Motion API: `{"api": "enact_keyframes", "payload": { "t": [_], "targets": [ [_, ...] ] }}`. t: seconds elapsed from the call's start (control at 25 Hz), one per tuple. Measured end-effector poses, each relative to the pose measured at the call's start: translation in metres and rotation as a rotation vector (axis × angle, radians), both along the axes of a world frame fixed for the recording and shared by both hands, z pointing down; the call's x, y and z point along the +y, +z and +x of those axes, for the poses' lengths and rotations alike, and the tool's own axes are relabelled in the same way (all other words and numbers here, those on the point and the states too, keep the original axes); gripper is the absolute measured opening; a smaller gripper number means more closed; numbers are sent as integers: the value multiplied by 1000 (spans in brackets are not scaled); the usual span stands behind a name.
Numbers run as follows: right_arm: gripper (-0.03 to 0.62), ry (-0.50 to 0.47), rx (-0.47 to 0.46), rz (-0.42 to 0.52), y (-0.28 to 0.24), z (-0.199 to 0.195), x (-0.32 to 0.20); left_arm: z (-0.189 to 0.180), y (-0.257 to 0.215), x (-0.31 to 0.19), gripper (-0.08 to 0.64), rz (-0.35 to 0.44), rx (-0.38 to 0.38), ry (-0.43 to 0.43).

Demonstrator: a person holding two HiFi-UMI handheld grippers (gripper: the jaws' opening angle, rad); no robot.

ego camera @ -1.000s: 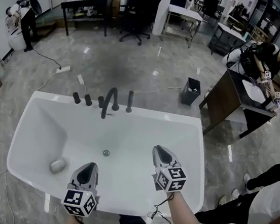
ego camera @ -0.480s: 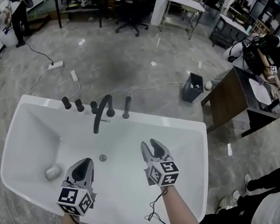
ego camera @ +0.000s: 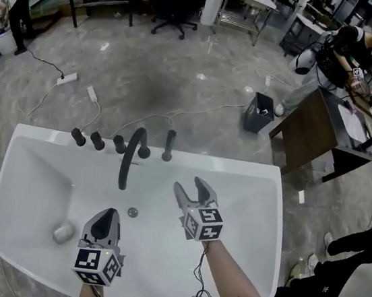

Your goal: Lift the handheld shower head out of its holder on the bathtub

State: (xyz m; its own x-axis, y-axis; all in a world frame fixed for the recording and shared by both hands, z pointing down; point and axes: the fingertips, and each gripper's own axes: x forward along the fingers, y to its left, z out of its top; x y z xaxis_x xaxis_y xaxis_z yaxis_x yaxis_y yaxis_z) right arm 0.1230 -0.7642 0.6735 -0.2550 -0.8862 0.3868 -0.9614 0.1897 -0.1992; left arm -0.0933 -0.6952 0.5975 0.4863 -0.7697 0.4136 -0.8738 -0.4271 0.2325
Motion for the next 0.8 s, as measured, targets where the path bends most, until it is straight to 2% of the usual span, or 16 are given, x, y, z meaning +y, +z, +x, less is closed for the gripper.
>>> {"api": "enact_keyframes", "payload": {
  "t": [0.28,0.48,0.6,0.8],
  "targets": [
    [254,-21,92,-18,46,-7,-49,-3,23,-30,26,5,-4,-23],
    [253,8,74,2,64,-9,-78,-5,40,-43,26,13,-16,-16],
    [252,-9,67,-2,75,-14,-92,-5,47,-49,26,16,-12,-24],
    [252,-14,119,10,87,-20,-118,-7,45,-56,26,47,1,-33]
  ]
}}
